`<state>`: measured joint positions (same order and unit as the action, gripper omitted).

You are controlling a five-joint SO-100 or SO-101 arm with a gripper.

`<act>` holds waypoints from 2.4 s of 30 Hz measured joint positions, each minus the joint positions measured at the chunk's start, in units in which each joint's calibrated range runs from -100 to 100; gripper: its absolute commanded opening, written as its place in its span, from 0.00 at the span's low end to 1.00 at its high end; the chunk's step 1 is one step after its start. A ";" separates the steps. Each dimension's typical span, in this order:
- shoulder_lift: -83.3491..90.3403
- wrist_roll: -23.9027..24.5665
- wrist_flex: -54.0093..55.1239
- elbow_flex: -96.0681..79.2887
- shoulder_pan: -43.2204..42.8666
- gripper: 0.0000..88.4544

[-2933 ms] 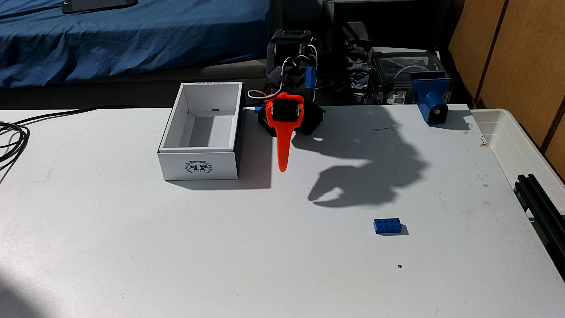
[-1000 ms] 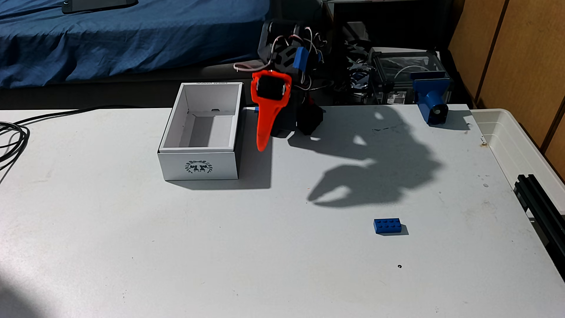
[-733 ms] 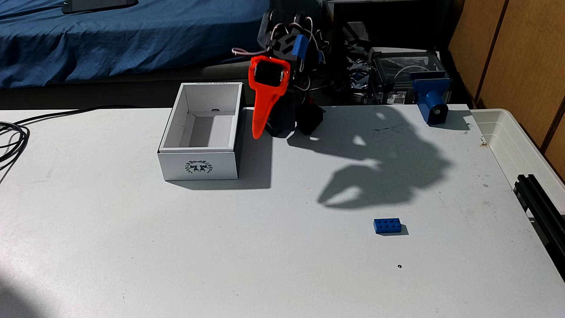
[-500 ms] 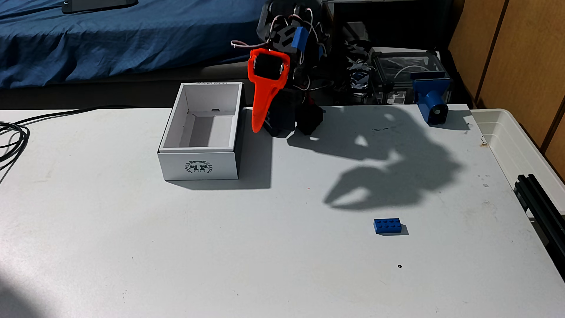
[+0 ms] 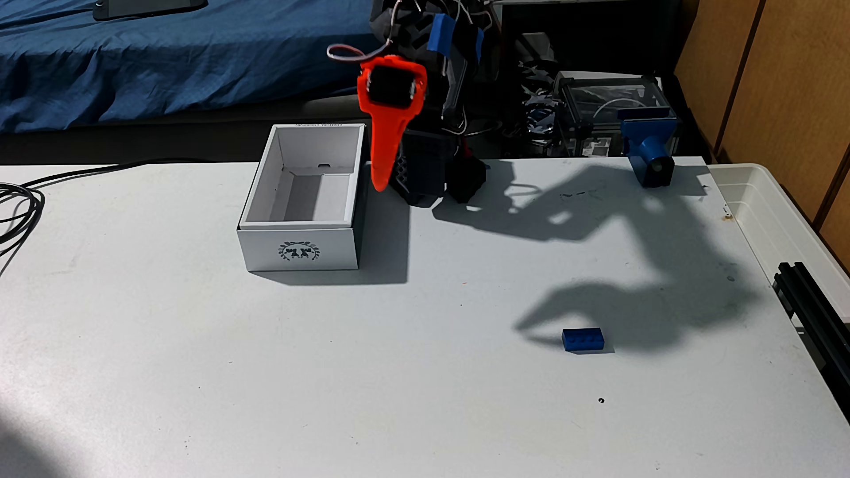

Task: Grab the blue brick and place in box

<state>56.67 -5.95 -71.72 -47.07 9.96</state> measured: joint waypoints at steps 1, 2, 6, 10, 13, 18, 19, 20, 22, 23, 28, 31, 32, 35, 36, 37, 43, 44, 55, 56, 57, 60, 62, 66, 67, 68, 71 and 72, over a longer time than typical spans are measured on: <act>-2.03 0.42 0.00 1.16 -0.30 0.02; -4.05 0.74 0.00 2.06 -0.52 0.02; -11.15 2.37 -0.09 4.74 -2.51 0.02; -16.64 4.05 -2.37 6.88 -4.87 0.02; -19.17 5.16 -4.39 8.14 -6.57 0.02; -21.03 6.58 -8.17 9.03 -9.82 0.02; -21.11 6.63 -8.43 9.03 -10.41 0.02; -21.11 6.68 -8.61 9.03 -10.77 0.02; -21.37 6.74 -8.87 9.03 -11.66 0.02; -21.79 6.74 -8.87 9.21 -12.03 0.02; -25.51 6.79 -8.87 11.53 -13.95 0.02; -28.46 7.16 -8.87 13.59 -15.06 0.01; -29.56 7.53 -8.87 14.39 -15.50 0.01; -32.94 8.42 -8.87 16.72 -17.20 0.01; -34.21 8.74 -8.87 17.61 -17.64 0.01; -35.30 9.05 -8.87 18.33 -18.15 0.01; -40.29 11.47 -8.61 21.19 -20.96 0.01; -40.71 11.79 -8.61 21.46 -21.33 0.01; -43.24 15.74 -5.62 24.94 -24.35 0.01; -43.50 16.00 -4.83 24.94 -24.43 0.01; -43.83 16.37 -4.04 24.94 -24.43 0.01; -44.85 16.84 -1.84 24.94 -24.43 0.01; -45.86 17.00 -0.53 24.94 -24.43 0.01; -48.14 18.21 0.97 24.94 -24.43 0.01; -48.48 18.32 1.23 24.94 -24.72 0.01; -48.56 18.37 1.23 24.94 -24.94 0.02; -48.56 18.37 1.23 24.94 -25.24 0.01; -48.56 18.37 1.23 24.94 -25.24 0.02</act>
<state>8.11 12.42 -70.49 -22.13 -15.28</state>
